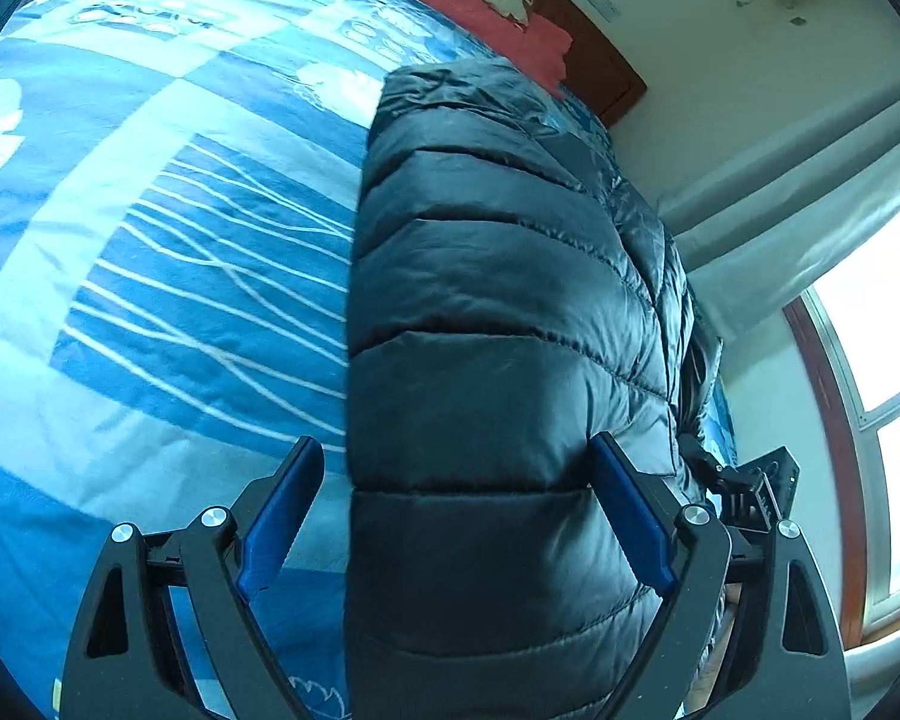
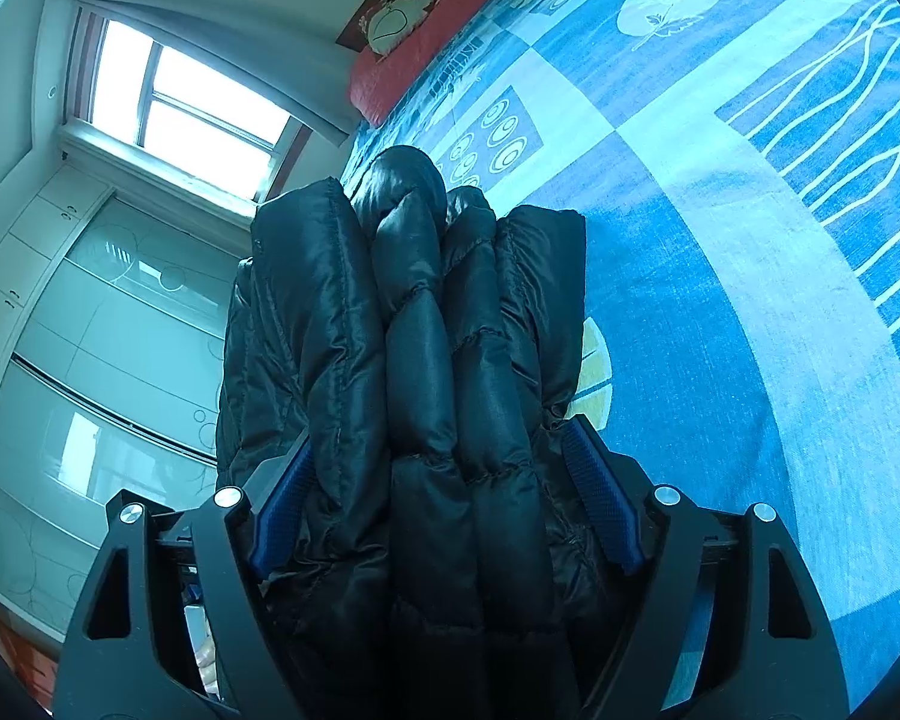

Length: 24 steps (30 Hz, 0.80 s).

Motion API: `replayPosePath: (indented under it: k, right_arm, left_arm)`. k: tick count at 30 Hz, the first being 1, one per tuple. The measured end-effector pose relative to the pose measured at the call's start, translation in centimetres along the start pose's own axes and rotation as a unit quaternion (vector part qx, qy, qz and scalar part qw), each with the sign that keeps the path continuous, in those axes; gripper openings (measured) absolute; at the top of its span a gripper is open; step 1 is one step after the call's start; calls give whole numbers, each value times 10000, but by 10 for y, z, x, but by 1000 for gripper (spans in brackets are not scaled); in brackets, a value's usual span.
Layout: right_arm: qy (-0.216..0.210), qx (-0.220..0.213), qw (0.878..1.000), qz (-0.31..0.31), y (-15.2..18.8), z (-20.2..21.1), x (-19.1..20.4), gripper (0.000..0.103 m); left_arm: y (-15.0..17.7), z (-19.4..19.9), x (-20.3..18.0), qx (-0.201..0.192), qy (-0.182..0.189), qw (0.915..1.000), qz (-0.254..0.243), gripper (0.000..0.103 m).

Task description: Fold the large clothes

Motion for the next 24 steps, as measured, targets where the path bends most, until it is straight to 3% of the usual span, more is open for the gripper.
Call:
replayPosePath:
  k: [5, 9, 14, 17, 24]
  right_arm:
    - [2, -73, 9999, -92, 0, 8, 0, 79]
    - [24, -130, 9997, -191, -2, 14, -3, 80]
    - [170, -361, 9990, -188, -2, 25, 1, 80]
    - [300, -474, 9982, -232, -3, 32, 1, 80]
    - [936, -850, 9919, -112, 2, 57, 4, 80]
  left_arm:
    - [2, 5, 3, -102, -152, 9998, 112, 88]
    - [1, 14, -5, -267, -655, 9974, -155, 88]
    - [-1, 29, -14, -531, -1366, 9880, -492, 88]
    - [-3, 39, -17, -675, -1529, 9844, -550, 88]
    - [5, 49, -19, -612, -1927, 9770, -675, 88]
Point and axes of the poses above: each gripper's, at about its wrist camera, not at the fingertips, and z roughly against the way its jaws point, x to its left, y to its underside, the point moved 7 cm from there along -z, roughly the way its jaws point, and after that the axes turned 12 degrees about -z, right-handed, at the moved point
